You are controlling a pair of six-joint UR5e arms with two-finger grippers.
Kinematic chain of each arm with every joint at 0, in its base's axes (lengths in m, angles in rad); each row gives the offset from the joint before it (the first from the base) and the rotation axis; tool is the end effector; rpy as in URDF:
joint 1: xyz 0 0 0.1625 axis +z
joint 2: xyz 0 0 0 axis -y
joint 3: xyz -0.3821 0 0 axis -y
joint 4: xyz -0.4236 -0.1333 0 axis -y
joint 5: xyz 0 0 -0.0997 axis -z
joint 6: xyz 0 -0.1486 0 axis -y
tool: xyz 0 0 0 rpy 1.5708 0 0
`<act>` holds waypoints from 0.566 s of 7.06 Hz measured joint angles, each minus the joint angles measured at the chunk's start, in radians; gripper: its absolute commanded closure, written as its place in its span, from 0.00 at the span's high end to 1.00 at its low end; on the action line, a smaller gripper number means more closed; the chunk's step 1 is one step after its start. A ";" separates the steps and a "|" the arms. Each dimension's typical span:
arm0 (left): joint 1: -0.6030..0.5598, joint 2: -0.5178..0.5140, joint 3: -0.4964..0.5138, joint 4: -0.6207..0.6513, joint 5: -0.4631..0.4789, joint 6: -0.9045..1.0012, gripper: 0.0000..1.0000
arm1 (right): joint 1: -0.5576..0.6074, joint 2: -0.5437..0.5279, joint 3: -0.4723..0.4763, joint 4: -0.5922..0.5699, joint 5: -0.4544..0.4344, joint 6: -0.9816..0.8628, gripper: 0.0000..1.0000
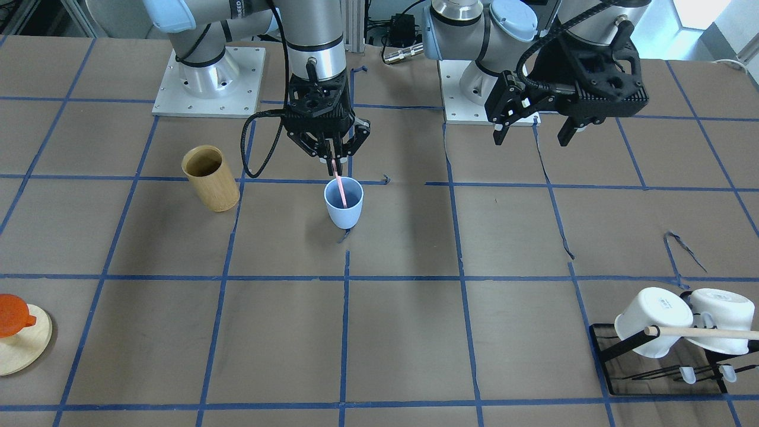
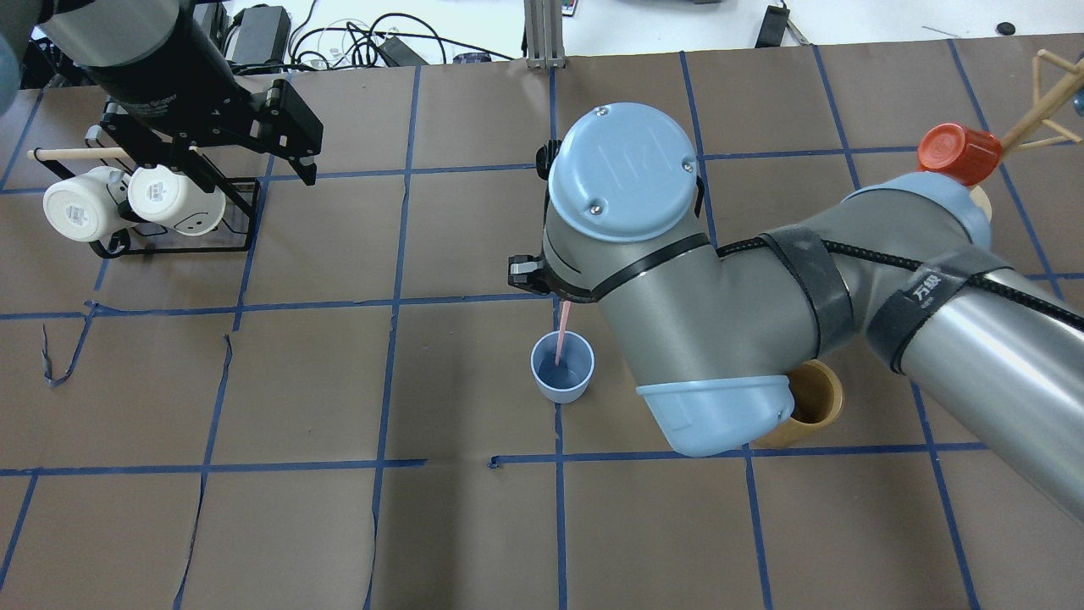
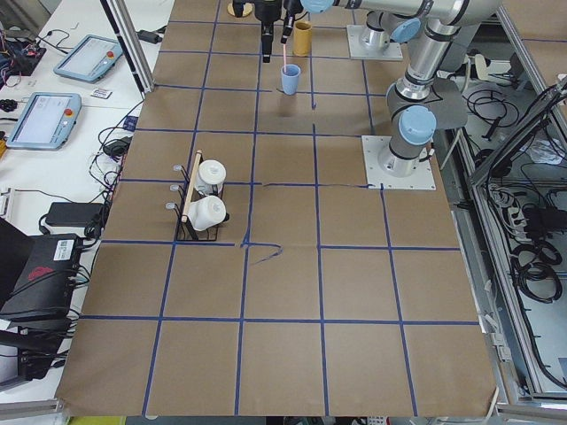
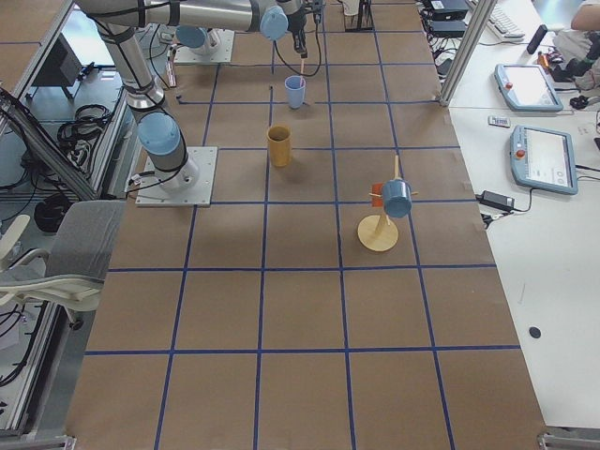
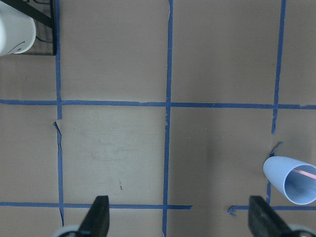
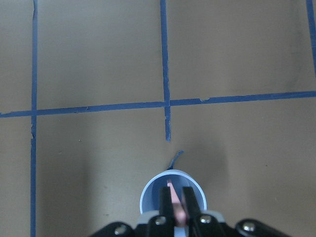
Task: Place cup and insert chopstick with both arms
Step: 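Lower the pink stick into the blue cup with the right gripper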
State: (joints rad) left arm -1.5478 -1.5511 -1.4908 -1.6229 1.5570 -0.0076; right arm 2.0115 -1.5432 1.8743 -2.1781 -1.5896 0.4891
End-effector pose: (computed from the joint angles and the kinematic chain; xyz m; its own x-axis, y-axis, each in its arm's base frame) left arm -0.1233 -0.5236 0.4430 -0.9995 -0.0299 0.0141 -0.0306 0.9984 -0.0475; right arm 0.3516 -0.4396 0.2910 -0.9930 0.0364 -0.1122 0.0636 0.9664 -0.2492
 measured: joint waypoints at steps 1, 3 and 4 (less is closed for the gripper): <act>0.000 0.000 0.000 0.000 0.000 0.000 1.00 | 0.000 0.000 -0.001 0.000 -0.001 0.000 0.42; 0.000 0.001 -0.001 0.000 0.000 0.000 1.00 | -0.001 0.000 -0.002 0.000 -0.011 0.000 0.67; 0.001 0.002 -0.001 0.000 0.000 0.000 1.00 | -0.003 0.001 -0.005 0.001 -0.026 -0.003 0.75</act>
State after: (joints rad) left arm -1.5468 -1.5493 -1.4921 -1.6229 1.5570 -0.0077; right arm 2.0087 -1.5422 1.8696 -2.1768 -1.6160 0.4865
